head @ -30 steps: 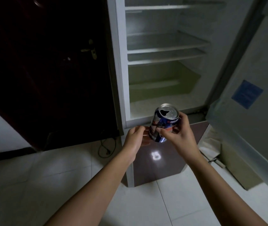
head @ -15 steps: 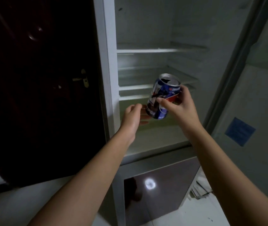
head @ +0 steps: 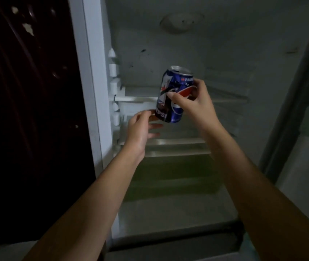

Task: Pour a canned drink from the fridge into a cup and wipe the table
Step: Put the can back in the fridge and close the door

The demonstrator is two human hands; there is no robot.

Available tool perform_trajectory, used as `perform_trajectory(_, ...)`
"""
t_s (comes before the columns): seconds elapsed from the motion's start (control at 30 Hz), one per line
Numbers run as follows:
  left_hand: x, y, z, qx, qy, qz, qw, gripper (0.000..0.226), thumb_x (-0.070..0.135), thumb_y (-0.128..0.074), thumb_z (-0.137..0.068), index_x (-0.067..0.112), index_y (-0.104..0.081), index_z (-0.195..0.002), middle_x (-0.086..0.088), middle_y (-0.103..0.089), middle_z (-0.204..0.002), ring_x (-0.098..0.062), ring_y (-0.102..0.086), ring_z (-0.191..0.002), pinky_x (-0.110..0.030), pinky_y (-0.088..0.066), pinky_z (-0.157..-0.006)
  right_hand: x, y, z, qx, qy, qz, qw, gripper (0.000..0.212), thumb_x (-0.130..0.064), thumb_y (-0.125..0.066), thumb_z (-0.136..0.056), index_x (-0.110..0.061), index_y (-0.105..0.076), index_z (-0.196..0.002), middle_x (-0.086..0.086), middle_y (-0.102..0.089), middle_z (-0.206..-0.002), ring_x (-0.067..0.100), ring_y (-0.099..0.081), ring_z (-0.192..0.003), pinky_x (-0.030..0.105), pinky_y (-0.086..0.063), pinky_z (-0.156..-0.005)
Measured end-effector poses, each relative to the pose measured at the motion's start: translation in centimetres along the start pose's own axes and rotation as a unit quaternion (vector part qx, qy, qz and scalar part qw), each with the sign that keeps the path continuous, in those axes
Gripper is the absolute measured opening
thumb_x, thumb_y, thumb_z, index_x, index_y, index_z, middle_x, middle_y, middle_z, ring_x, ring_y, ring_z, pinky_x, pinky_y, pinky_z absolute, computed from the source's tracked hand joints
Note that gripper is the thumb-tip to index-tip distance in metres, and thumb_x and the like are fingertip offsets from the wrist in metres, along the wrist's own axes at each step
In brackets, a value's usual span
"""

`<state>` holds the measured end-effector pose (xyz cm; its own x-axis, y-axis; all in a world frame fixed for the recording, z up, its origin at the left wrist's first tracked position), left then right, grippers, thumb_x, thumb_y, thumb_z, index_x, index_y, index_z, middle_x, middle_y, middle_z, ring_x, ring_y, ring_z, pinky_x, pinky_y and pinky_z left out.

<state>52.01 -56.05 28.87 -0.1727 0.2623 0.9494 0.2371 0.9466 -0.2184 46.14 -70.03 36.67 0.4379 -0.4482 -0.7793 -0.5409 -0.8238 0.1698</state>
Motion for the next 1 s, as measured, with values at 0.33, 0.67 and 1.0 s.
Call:
perform_trajectory(0.33,2.9,-0.4,-4.8,0.051,-0.081,-0.059,0.994,0.032,0.021,-0.039,-0.097,0.016,-0.049,-0.127,0.004,-0.061,-0.098,-0.016,-0.063,-0.093,-0.03,-0.054,-0.076,0.2,-2.4,-8.2,-0.02,0.022,-0.061,0.998,0.056,-0.027,-0.072,-0.077,-0.013,-0.043,-0.123,0.001,-0.058,-0.114,0.009,-0.058,-0.1,0.02,-0.048,-0.081)
perform_trajectory(0.67,4.3,1.2,-4.5,0.152,-0.308,-0.441,0.829,0.033,0.016,-0.046,-0.089,0.012,-0.057,-0.121,-0.004,-0.055,-0.125,-0.019,-0.045,-0.12,-0.032,-0.035,-0.102,2.9,-5.6,-12.4,-0.05,0.003,-0.043,0.998,0.062,-0.03,-0.072,-0.076,-0.013,-0.039,-0.126,0.0,-0.052,-0.115,0.015,-0.054,-0.105,0.027,-0.046,-0.085)
perform_trajectory(1.0,2.9,0.1,-5.8,0.152,-0.33,-0.541,0.759,0.046,0.021,-0.033,-0.083,0.007,-0.058,-0.119,-0.01,-0.06,-0.12,-0.025,-0.051,-0.118,-0.04,-0.02,-0.114,4.2,-7.6,-13.8,-0.072,-0.004,-0.012,0.997,0.056,-0.031,-0.069,-0.079,-0.012,-0.042,-0.124,-0.004,-0.051,-0.107,0.011,-0.052,-0.096,0.021,-0.043,-0.076)
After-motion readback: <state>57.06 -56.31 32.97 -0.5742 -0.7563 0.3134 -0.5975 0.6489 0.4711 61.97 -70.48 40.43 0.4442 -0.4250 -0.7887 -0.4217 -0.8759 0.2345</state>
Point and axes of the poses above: each hand's wrist, its own z-axis away from the middle knuckle, its own y-axis out of the back of the hand, x = y × z, the point moved 9 cm from there along -z, towards the middle knuckle
